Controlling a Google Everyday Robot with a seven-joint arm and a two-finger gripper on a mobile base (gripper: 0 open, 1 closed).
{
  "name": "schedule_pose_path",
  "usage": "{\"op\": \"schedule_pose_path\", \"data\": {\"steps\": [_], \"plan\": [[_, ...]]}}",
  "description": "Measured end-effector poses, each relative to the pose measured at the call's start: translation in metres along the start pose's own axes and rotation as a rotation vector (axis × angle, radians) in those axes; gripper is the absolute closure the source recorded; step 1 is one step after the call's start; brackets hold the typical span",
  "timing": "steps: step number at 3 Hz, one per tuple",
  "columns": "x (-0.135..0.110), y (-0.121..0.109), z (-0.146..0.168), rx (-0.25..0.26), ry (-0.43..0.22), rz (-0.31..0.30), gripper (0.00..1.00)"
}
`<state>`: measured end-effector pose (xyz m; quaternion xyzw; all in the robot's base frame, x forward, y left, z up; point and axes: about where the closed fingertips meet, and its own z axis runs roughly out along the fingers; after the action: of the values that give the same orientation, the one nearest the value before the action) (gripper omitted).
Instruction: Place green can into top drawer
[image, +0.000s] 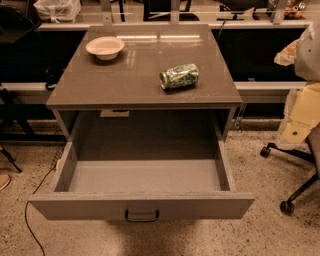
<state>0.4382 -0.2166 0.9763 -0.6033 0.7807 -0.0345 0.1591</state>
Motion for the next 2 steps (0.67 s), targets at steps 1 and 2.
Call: {"op": "schedule_pose_path", "data": {"steps": [1,2], "plan": [[0.0,0.0,0.0,0.0,0.0,0.0,0.0],[-0.009,-0.037,0.012,0.049,-0.028,0.02,0.0]]}}
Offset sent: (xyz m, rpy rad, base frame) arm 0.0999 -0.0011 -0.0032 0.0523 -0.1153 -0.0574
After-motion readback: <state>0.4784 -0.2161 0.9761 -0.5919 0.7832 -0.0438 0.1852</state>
